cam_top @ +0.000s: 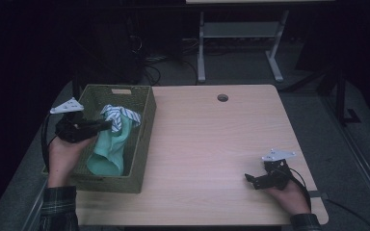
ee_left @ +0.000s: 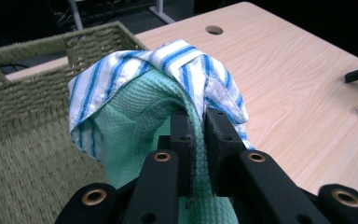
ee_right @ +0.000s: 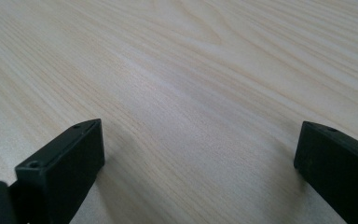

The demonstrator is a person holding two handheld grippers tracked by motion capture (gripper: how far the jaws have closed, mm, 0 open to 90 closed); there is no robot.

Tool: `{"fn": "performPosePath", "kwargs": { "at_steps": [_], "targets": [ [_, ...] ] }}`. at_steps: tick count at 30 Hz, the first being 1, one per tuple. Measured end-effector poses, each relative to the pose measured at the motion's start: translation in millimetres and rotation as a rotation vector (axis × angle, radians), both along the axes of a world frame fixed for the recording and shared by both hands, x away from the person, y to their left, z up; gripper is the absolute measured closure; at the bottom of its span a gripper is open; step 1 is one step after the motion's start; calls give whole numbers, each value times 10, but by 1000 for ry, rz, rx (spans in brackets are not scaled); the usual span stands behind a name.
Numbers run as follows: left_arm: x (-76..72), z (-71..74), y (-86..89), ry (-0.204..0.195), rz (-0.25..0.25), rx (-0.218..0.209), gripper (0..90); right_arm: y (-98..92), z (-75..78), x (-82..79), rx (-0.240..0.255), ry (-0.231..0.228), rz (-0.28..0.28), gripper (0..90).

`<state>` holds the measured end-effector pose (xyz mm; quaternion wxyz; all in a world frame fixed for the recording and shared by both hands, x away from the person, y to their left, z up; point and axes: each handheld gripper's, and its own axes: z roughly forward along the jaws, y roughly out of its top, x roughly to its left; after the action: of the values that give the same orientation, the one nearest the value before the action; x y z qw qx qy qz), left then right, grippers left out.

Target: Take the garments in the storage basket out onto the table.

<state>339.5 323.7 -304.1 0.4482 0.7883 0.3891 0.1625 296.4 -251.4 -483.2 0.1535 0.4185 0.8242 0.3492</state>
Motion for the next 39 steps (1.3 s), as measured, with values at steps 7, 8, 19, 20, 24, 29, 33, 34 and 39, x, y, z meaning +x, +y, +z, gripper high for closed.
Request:
{"fn": "performPosePath", "kwargs": {
  "at_steps": [7, 8, 19, 20, 24, 29, 33, 34, 39],
  "targets": [
    [20, 209, -27, -36, -10, -22, 817, 0, 0, -1, 0, 1, -1, 14],
    [24, 238, -33, -41, -11, -23, 817, 0, 1, -1, 0, 1, -1, 13],
    [43, 588, -158, -89, -52, -62, 817, 1, 1, -2, 1, 3, -2, 13],
    [42, 619, -170, -93, -56, -67, 817, 1, 1, -2, 1, 4, -2, 14],
    [46, 701, -214, -99, -77, -79, 817, 1, 1, -2, 1, 4, -2, 14],
    [56, 812, -299, -110, -118, -118, 817, 1, 1, -2, 1, 4, -2, 13],
    [61, 892, -377, -121, -152, -141, 817, 1, 2, -2, 0, 4, -2, 14],
    [63, 914, -405, -123, -160, -142, 817, 1, 1, -2, 1, 4, -1, 13],
    [70, 987, -550, -133, -195, -153, 817, 1, 0, -2, 1, 3, -1, 14]
  ]
}}
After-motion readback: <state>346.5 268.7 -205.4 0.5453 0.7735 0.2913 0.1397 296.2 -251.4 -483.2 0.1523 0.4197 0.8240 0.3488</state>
